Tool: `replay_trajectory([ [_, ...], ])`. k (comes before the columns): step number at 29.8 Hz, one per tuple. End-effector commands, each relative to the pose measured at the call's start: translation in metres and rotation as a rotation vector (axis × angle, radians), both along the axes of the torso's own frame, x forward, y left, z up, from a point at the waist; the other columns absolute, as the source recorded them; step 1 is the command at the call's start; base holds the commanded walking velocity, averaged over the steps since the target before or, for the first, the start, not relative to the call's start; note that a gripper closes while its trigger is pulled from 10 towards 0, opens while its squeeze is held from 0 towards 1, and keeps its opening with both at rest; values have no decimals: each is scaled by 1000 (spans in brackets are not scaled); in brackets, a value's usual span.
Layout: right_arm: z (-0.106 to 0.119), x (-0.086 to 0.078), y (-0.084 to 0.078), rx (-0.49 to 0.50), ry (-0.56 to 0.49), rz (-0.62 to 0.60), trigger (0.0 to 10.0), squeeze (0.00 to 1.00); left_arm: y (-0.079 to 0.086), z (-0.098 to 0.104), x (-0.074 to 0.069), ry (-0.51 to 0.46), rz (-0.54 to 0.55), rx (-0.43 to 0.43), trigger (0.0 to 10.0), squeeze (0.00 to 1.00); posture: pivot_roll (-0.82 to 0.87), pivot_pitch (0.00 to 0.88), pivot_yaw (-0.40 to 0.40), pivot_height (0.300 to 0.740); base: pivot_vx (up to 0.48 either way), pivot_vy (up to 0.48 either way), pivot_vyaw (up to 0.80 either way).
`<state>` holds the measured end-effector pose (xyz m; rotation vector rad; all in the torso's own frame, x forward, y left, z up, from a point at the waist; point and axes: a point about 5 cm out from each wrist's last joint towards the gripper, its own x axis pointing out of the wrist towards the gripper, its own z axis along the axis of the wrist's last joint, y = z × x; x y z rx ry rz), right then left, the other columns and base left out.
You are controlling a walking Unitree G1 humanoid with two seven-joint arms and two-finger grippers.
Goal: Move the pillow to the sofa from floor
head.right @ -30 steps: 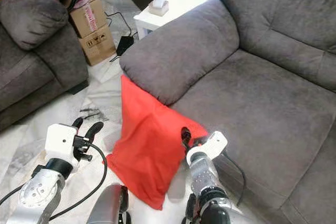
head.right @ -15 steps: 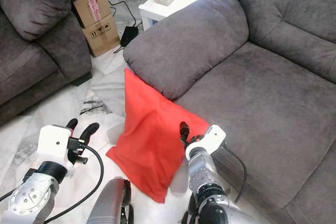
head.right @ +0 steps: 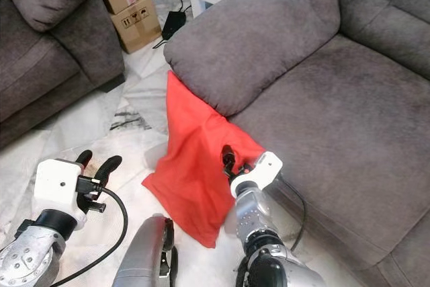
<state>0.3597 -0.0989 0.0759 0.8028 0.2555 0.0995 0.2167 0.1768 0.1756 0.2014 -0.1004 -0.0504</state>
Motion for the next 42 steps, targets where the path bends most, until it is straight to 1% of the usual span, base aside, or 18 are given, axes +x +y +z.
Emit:
replay_trajectory([
  [1,-7,-5,10,26,33,23,0,0,3,1,-6,13,21,4,10000,0,444,431,88,610,0,0,0],
  [4,-9,-6,8,33,42,16,0,0,2,2,-7,16,21,1,10000,0,443,434,85,610,0,0,0],
  [9,-15,-10,4,15,62,14,0,0,0,2,-7,21,23,-4,10000,0,441,434,81,610,0,0,0],
  [16,-16,-10,0,16,67,-3,0,0,-1,2,-7,24,24,-8,10000,0,437,432,78,610,0,0,0],
  [33,-16,-9,-1,16,71,-14,0,0,0,0,-5,30,29,-17,10000,0,434,422,76,610,0,0,0],
  [42,-15,-9,3,15,64,0,0,0,-1,-2,-2,30,28,-20,10000,0,428,404,73,610,0,0,0],
])
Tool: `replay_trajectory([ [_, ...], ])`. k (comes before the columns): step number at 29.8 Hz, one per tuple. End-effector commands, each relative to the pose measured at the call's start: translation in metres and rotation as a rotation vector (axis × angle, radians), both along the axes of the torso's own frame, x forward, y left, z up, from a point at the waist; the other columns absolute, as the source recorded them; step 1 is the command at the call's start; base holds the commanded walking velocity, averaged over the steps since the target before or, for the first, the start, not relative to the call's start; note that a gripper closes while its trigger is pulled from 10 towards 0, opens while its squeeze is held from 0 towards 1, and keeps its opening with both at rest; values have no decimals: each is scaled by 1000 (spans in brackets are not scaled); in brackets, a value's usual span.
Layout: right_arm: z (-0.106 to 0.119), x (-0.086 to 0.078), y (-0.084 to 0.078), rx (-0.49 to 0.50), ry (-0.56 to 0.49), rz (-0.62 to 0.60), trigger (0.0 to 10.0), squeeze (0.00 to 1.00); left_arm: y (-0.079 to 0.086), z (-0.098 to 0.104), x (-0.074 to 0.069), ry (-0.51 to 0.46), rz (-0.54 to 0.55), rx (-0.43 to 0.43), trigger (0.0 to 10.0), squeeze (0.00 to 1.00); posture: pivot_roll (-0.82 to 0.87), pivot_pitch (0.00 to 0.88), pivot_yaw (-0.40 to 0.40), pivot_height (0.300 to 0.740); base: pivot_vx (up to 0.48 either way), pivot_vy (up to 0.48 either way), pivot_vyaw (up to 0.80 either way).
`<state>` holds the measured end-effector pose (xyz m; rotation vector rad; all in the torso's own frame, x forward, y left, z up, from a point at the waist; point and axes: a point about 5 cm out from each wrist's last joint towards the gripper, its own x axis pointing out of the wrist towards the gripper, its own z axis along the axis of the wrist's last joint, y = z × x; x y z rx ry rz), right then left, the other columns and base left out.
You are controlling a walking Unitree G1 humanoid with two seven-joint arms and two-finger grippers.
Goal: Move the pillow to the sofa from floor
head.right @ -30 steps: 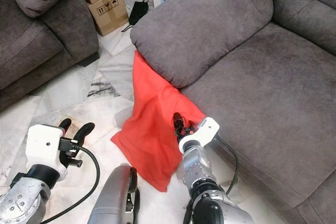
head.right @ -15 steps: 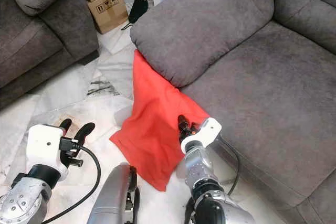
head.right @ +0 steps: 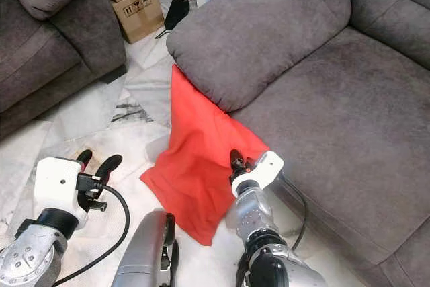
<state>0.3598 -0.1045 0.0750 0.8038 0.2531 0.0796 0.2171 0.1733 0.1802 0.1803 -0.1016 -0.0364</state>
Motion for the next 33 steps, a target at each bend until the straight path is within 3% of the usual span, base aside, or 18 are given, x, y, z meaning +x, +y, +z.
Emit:
replay_trajectory([
  [1,-14,-9,9,21,57,21,0,0,3,-7,0,32,15,2,10000,0,423,393,71,610,0,0,0],
  [8,-13,-9,10,19,50,23,0,0,4,-12,8,31,21,-15,10000,0,402,359,62,610,0,0,0],
  [14,-13,-11,13,-14,17,63,0,0,12,-27,19,56,45,-31,10000,0,344,296,35,610,0,0,0],
  [25,-36,-29,-9,-62,5,86,0,0,24,-52,38,90,89,-37,10000,0,255,179,-4,610,0,0,0],
  [26,-39,-33,-12,-96,-7,103,431,0,25,-54,39,88,93,-38,10000,0,251,175,-6,610,0,0,0],
  [27,-42,-36,-17,-138,-23,112,10000,0,26,-57,40,89,98,-39,10000,0,238,160,-7,610,0,0,0],
  [33,-41,-43,-37,-269,-104,120,10000,0,38,-79,42,132,121,-29,10000,0,167,108,11,610,0,0,0],
])
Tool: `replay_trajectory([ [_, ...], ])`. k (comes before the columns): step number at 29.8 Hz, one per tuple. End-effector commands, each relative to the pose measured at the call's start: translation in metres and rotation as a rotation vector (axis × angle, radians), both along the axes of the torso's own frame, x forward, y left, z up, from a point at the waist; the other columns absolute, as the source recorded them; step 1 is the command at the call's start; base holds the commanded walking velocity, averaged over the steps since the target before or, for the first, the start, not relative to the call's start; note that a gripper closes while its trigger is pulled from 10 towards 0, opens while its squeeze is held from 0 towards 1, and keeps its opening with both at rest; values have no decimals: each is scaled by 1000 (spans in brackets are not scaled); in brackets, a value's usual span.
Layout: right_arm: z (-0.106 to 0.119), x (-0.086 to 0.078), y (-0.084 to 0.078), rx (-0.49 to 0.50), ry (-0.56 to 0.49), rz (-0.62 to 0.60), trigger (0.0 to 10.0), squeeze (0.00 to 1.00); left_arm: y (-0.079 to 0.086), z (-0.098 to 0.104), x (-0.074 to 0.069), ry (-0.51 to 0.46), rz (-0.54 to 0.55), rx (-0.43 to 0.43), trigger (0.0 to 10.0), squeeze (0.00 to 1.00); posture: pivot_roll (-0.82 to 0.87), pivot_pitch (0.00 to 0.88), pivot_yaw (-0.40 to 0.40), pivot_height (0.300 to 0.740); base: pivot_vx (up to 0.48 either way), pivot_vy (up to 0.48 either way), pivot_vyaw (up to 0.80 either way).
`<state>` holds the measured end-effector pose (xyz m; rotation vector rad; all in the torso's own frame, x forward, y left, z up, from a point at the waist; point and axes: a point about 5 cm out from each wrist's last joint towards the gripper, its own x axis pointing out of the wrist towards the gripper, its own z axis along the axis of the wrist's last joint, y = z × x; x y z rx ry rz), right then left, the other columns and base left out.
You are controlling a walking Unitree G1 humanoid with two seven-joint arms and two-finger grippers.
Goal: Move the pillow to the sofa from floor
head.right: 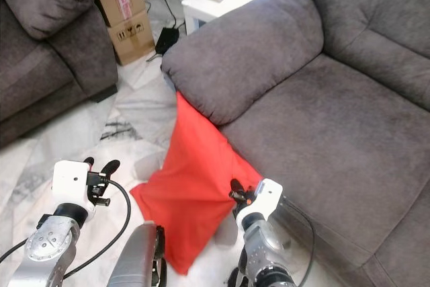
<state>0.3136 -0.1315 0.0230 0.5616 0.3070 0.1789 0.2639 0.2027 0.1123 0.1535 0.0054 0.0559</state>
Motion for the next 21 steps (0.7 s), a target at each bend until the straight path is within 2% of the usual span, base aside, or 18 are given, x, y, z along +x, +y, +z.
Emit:
replay_trajectory([
  [1,13,3,-12,-40,-128,-6,10000,0,9,-12,-5,37,19,1,10000,0,167,108,11,610,0,0,0],
  [4,18,4,-17,-10,-162,-31,10000,0,9,-14,0,35,6,5,10000,0,145,102,24,630,0,0,0],
  [8,22,6,-18,-32,-186,-39,10000,0,4,-13,9,18,-17,3,10000,0,127,95,26,650,0,0,0],
  [13,27,5,-13,-39,-220,14,10000,0,-5,-10,19,-20,-46,-1,10000,0,130,64,13,685,0,0,0],
  [16,27,5,-13,-37,-222,21,10000,0,-6,-10,20,-25,-48,-1,10000,0,130,64,13,695,0,0,0],
  [21,31,5,-10,-51,-251,114,10000,0,-11,-8,22,-23,-107,10,10000,0,141,56,10,720,0,0,0],
])
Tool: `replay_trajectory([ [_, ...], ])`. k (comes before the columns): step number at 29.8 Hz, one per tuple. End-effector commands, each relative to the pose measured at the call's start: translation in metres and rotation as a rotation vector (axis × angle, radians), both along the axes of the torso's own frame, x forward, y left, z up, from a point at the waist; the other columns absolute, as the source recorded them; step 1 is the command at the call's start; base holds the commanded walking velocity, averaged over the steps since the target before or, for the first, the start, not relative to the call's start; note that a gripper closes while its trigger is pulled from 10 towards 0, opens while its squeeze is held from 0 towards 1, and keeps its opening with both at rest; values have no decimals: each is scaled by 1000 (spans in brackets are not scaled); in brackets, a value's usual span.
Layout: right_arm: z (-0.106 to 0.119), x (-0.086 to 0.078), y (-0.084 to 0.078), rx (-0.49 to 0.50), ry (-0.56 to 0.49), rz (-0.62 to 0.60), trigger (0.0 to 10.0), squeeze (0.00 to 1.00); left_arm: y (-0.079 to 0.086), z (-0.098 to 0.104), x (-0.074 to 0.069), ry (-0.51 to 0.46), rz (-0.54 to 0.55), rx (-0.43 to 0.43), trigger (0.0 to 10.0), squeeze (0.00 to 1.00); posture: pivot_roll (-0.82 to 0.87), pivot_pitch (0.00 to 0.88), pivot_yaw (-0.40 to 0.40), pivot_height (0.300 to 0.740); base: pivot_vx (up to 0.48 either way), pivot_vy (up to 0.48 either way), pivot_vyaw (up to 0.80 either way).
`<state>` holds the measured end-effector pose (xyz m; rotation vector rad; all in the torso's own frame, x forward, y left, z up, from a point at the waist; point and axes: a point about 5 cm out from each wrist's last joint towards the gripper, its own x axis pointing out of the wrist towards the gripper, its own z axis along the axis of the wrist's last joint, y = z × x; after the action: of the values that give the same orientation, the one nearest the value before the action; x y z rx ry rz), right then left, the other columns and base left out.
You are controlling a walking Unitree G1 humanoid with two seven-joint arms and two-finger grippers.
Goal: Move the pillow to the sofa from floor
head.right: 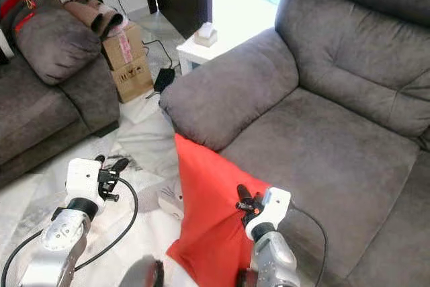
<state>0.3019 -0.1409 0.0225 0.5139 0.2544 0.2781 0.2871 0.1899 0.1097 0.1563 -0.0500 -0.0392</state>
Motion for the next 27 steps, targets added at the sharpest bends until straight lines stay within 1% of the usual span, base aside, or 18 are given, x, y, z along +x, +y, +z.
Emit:
replay_trajectory([
  [1,33,17,-1,-34,-178,72,10000,0,-2,-11,-2,68,-59,9,10000,0,143,51,10,730,0,0,0],
  [3,34,17,-1,-42,-181,96,10000,0,-5,-18,-4,102,-109,32,10000,0,141,47,11,740,0,0,0],
  [4,35,17,-1,-59,-187,126,10000,0,-8,-24,-6,143,-167,77,10000,0,138,42,13,740,0,0,0],
  [5,35,17,-1,-59,-187,126,10000,0,-8,-24,-6,143,-167,77,10000,0,138,42,13,740,0,0,0],
  [6,36,16,-1,-79,-195,169,10000,0,-11,-28,-7,168,-212,107,10000,0,136,40,15,740,0,0,0],
  [7,36,16,-1,-79,-195,169,10000,0,-11,-28,-7,168,-212,107,10000,0,136,40,15,740,0,0,0],
  [8,36,15,-1,-96,-202,217,10000,0,-11,-29,-6,177,-233,132,10000,0,135,34,17,740,0,0,0],
  [10,36,12,-2,-127,-208,289,10000,0,-10,-28,-6,181,-254,142,10000,0,131,26,23,740,0,0,0],
  [11,36,12,-2,-127,-208,289,10000,0,-10,-28,-6,181,-254,142,10000,0,131,26,23,740,0,0,0],
  [12,35,9,-3,-142,-210,333,10000,0,-10,-28,-5,184,-272,156,10000,0,128,20,25,740,0,0,0],
  [14,34,7,-5,-156,-210,366,10000,0,-10,-28,-4,192,-298,165,10000,0,128,20,25,740,0,0,0],
  [16,33,4,-6,-211,-205,432,10000,0,-15,-29,-6,217,-367,180,10000,0,127,13,26,740,0,0,0],
  [17,33,4,-6,-211,-205,432,10000,0,-15,-29,-6,217,-367,180,10000,0,127,13,26,740,0,0,0],
  [18,31,1,-6,-258,-204,494,10000,0,-19,-30,-9,244,-433,188,10000,0,123,6,29,740,0,0,0],
  [20,29,-2,-6,-290,-198,546,10000,0,-22,-32,-12,282,-493,194,10000,0,124,4,29,740,0,0,0],
  [22,29,-4,-6,-295,-202,591,10000,0,-23,-33,-15,314,-546,204,10000,0,126,4,30,740,0,0,0],
  [23,30,-5,-6,-304,-203,619,10000,0,-24,-34,-17,343,-592,215,10000,0,128,2,30,740,0,0,0],
  [27,35,-3,-5,-313,-223,657,10000,0,-26,-39,-25,415,-700,216,10000,0,129,2,29,740,0,0,0],
])
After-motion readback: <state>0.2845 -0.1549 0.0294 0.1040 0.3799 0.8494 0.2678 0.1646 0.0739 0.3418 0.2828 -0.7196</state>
